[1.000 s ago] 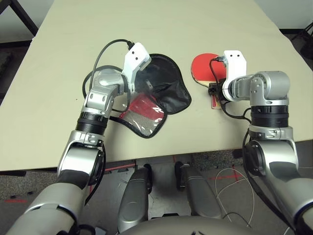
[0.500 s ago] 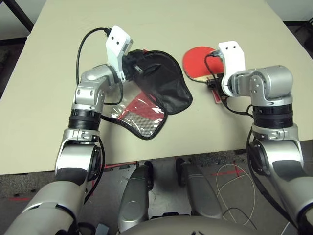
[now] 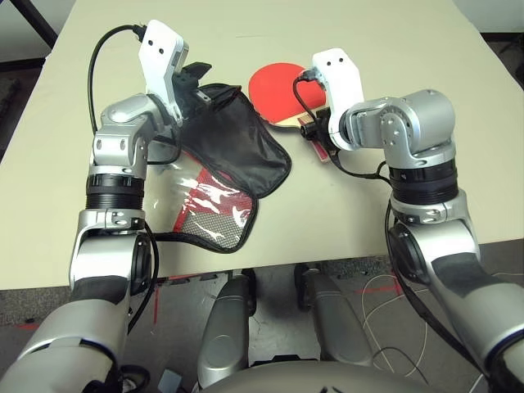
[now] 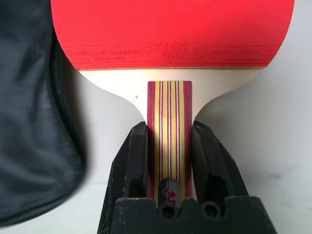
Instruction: Store the ping-pong paddle in its case and zip it.
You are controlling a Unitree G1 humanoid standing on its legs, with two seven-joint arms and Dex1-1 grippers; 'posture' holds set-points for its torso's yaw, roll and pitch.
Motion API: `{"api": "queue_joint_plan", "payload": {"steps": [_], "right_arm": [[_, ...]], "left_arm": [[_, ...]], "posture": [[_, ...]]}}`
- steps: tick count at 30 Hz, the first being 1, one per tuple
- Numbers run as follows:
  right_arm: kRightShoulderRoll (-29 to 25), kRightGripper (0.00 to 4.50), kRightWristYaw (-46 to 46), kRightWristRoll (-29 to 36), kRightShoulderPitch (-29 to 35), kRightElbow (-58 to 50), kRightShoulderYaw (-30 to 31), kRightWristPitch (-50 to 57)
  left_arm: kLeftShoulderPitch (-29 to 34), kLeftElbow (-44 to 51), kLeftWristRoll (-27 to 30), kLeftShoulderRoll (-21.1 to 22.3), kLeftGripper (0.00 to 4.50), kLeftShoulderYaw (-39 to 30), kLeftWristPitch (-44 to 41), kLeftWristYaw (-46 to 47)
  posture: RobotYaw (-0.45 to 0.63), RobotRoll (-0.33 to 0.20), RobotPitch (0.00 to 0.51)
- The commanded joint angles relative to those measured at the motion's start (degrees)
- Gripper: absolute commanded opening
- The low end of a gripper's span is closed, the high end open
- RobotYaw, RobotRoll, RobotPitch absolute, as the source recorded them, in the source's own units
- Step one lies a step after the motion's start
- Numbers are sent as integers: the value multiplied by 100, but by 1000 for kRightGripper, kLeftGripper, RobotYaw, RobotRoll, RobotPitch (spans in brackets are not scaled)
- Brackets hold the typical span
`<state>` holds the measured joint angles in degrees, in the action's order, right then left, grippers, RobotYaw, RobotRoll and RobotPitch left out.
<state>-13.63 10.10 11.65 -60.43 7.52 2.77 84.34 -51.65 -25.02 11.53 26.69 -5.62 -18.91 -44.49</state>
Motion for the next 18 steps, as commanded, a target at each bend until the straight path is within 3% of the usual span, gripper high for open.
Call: {"api": "queue_joint_plan", "payload": {"steps": [1,8,18], "right_arm": [[-247,1119,-22,-174,-92,331,-119,-451],[-309,1119,32,-245,-276,579,-112,-630],[350,1119,276,124,-422,-180,77,230]], "left_arm": [[31,1,69,-111,4500,75,59,-8],[-160,-213,51,-178,4500,117,129,-91],[-401,-104,142,260,4500,-4,-160,-303]], "posture": [[-2,0,255],[-20,0,268],[16,0,278]]}}
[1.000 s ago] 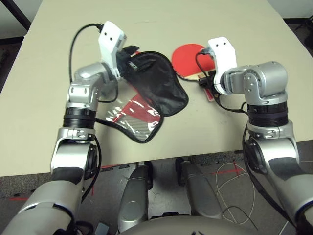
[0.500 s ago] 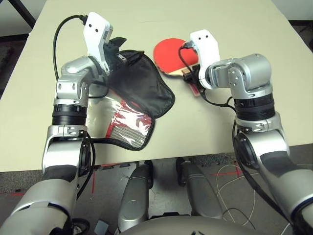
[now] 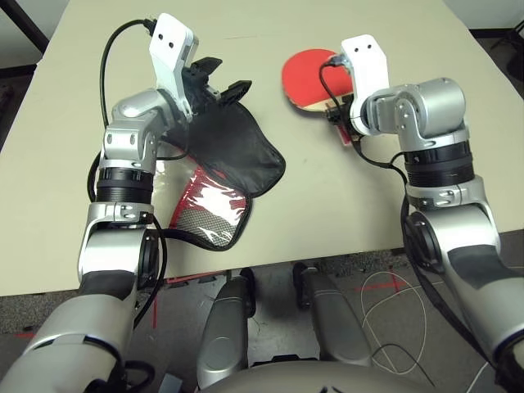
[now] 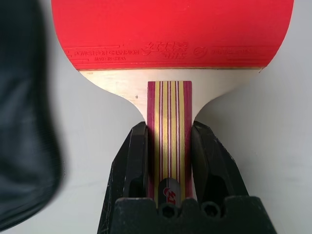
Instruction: Store the ping-pong paddle in its case and zip it.
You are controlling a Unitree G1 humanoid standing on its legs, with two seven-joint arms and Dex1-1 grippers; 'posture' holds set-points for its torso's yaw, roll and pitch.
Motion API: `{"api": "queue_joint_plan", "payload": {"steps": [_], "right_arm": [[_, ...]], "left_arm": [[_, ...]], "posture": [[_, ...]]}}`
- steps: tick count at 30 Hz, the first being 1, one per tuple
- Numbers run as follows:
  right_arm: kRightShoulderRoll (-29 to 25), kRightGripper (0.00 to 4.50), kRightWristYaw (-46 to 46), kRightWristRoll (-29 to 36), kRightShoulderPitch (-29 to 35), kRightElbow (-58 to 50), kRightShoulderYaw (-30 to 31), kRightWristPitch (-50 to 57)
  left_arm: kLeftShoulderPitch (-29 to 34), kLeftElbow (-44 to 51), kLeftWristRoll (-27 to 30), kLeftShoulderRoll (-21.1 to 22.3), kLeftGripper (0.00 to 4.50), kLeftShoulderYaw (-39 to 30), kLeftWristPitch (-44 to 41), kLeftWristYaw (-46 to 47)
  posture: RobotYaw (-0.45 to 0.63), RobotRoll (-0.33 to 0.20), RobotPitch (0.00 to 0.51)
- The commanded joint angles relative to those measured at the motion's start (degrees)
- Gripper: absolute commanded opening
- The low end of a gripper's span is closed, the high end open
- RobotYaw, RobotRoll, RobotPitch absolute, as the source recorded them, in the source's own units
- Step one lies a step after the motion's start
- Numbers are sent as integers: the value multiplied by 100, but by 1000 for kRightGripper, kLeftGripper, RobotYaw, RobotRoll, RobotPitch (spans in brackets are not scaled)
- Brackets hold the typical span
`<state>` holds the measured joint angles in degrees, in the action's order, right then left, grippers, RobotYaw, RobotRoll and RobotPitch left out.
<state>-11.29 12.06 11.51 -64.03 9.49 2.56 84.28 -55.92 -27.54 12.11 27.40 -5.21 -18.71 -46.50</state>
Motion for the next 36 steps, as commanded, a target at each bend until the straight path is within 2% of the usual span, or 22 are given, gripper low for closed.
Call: {"api": "queue_joint_plan", "payload": {"steps": [1,12,21,28,32,36], "right_arm": [[188,1119,115,191,-50,-460,136,326],[936,1118,262,429,-131,-661,505,509],[1369,1118,241,365,-94,-166,515,188],[1454,1118,235,282,-115,327,533,-195],[1409,1118,184,209,-25,463,499,-339],[1353,1118,163,180,18,430,466,-343]], "left_arm": [[50,243,110,263,4500,-56,-262,-123],[951,1584,437,1293,4500,-474,-1334,-105],[1887,2294,625,1854,4500,-1087,-1740,145],[2474,2233,673,2294,4500,-1470,-1696,155],[3042,1793,547,2673,4500,-1734,-1362,-21],[3263,1259,502,2895,4500,-1885,-1028,-35]], "posture": [[20,0,278],[113,0,284],[199,0,287],[237,0,297],[239,0,304],[236,0,306]]}}
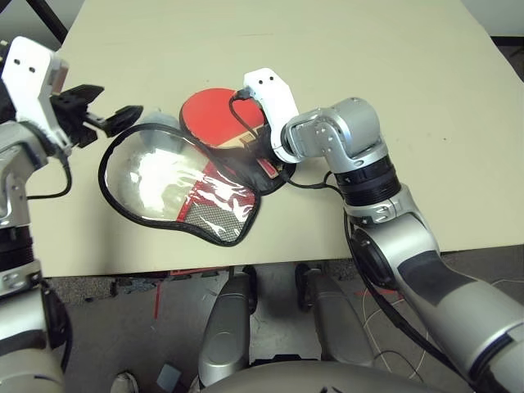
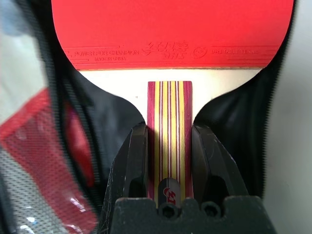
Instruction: Store the ping-pong paddle in its case and zip it.
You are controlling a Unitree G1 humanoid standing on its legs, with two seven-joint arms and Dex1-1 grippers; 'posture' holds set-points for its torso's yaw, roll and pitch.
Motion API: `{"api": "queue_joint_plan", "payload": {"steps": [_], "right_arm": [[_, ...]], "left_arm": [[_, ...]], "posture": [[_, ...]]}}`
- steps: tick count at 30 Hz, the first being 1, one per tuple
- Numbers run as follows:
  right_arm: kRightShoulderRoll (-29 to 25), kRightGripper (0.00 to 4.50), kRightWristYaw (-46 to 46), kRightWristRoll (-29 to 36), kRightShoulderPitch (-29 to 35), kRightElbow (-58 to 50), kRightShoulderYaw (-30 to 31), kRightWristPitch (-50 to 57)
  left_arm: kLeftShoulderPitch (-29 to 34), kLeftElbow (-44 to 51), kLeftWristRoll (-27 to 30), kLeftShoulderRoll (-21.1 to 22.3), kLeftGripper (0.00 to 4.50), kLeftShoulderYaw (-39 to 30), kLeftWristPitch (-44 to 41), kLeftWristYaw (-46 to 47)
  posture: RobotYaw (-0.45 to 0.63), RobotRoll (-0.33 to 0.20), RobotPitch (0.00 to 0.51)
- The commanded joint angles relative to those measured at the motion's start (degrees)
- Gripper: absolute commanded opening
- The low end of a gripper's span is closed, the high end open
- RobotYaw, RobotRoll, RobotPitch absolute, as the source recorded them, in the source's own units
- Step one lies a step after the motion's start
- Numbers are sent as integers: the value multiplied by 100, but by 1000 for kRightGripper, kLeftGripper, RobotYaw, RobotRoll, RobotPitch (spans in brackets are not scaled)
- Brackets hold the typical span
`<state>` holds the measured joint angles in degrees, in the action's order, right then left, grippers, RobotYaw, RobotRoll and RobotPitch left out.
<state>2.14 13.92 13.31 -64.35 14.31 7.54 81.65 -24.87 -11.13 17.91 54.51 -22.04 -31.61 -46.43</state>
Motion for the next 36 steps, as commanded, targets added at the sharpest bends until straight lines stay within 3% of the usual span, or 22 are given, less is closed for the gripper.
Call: {"api": "queue_joint_plan", "payload": {"steps": [1,12,13,16,20,21,25,29,36], "right_arm": [[2,1118,-30,-5,57,-63,-41,-76],[38,1117,-10,69,174,-226,-23,33],[40,1844,20,91,179,-249,-6,24],[-46,2746,317,233,180,-476,113,-224],[-301,4310,1225,655,321,-1144,165,-1135],[-390,4482,1415,718,367,-1282,202,-1340],[-1124,4482,2574,876,702,-1778,336,-2620],[-1751,4482,3195,801,832,-1614,380,-3355],[-2527,4482,3515,331,742,-780,412,-4077]], "left_arm": [[180,-497,-77,223,4500,-222,330,-40],[859,-1778,-190,564,4500,-402,1226,-168],[888,-1883,-216,599,4500,-391,1296,-183],[1088,-2014,-299,654,4500,-259,1521,-304],[1176,-1702,-230,544,4500,-133,1484,-383],[1187,-1637,-220,524,4500,-112,1468,-392],[1158,-1371,-252,396,4500,126,1400,-463],[1071,-1140,-233,344,4500,329,1244,-528],[968,61,33,138,4500,979,296,-871]], "posture": [[232,0,305],[227,0,300],[227,0,302],[233,0,304],[236,0,305],[235,0,305],[224,0,306],[207,0,306],[191,0,303]]}}
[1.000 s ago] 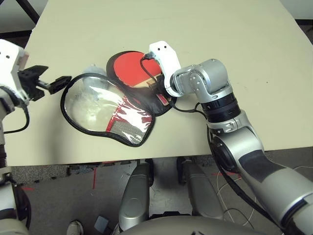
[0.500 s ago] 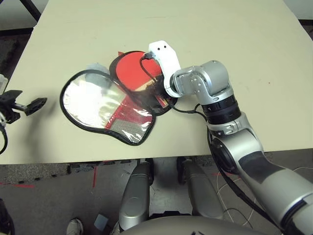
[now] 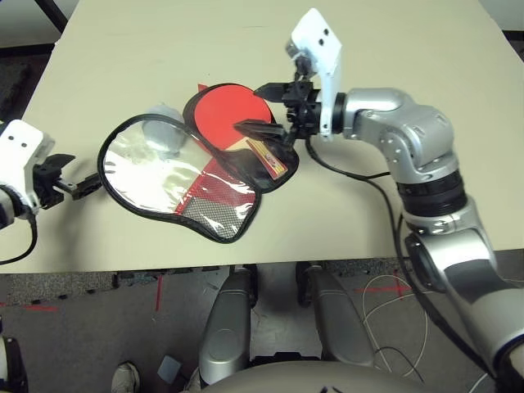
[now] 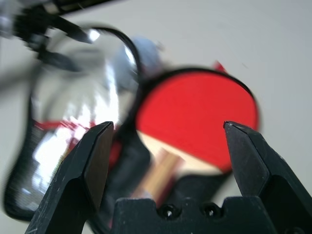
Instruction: Store the ping-pong paddle in its case and zip it.
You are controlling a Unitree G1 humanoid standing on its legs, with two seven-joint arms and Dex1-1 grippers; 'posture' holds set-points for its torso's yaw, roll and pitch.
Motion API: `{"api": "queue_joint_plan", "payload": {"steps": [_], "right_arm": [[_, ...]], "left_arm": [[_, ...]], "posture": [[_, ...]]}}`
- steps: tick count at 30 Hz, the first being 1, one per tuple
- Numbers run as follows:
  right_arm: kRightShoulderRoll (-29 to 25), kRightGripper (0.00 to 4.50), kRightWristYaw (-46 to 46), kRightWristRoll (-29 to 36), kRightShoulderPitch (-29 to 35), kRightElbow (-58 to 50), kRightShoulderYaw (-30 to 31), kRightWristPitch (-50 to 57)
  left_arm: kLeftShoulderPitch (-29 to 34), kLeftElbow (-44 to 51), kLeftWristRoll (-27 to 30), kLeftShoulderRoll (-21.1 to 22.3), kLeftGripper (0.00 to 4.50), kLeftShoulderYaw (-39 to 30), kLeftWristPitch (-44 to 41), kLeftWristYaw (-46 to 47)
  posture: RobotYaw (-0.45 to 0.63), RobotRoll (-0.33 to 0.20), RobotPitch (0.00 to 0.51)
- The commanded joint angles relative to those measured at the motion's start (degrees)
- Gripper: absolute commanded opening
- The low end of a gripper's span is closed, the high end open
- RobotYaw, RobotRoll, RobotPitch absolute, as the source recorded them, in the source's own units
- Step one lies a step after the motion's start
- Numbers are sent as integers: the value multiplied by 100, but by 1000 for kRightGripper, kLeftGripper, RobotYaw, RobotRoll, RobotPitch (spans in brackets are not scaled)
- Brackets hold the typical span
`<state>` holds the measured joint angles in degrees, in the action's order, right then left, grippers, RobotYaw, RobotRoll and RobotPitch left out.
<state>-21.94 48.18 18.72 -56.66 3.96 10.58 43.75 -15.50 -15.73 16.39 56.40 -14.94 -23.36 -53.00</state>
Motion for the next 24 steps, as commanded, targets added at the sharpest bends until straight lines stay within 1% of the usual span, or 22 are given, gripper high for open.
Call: {"api": "queue_joint_plan", "payload": {"steps": [1,4,7,8,11,12,15,19,21,23,24], "right_arm": [[-177,4482,96,-288,-35,381,114,-372],[-267,4482,39,-471,-49,693,76,-500],[-330,4482,-42,-595,-105,924,-21,-480],[-354,4482,-49,-623,-136,979,-52,-482],[-446,4482,-170,-665,-280,1186,-217,-357],[-479,4482,-197,-669,-314,1231,-254,-330],[-546,4482,-248,-664,-390,1327,-351,-211],[-749,4482,-565,-698,-757,1837,-713,195],[-686,4482,-739,-401,-852,1869,-1035,1160],[-582,4482,-807,-43,-778,1661,-1293,2400],[-536,4482,-830,87,-715,1541,-1372,2851]], "left_arm": [[52,819,272,-42,4500,381,-761,-304],[-45,1753,770,-10,4500,657,-1823,-538],[-565,2414,1418,-156,4500,779,-2875,-540],[-773,2511,1558,-234,4500,805,-3088,-499],[-1665,2546,1836,-751,4500,880,-3488,-196],[-1917,2504,1883,-936,4500,883,-3544,-86],[-2314,2364,1897,-1259,4500,893,-3556,123],[-2599,1940,1592,-1630,4500,1082,-3059,356],[-2661,1825,1444,-1750,4500,1169,-2772,419],[-2731,1768,1331,-1838,4500,1182,-2542,492],[-2752,1742,1287,-1850,4500,1181,-2454,512]], "posture": [[189,0,303],[187,0,302],[185,0,299],[184,0,299],[171,0,299],[170,0,299],[166,0,297],[147,0,295],[135,0,289],[134,0,285],[133,0,284]]}}
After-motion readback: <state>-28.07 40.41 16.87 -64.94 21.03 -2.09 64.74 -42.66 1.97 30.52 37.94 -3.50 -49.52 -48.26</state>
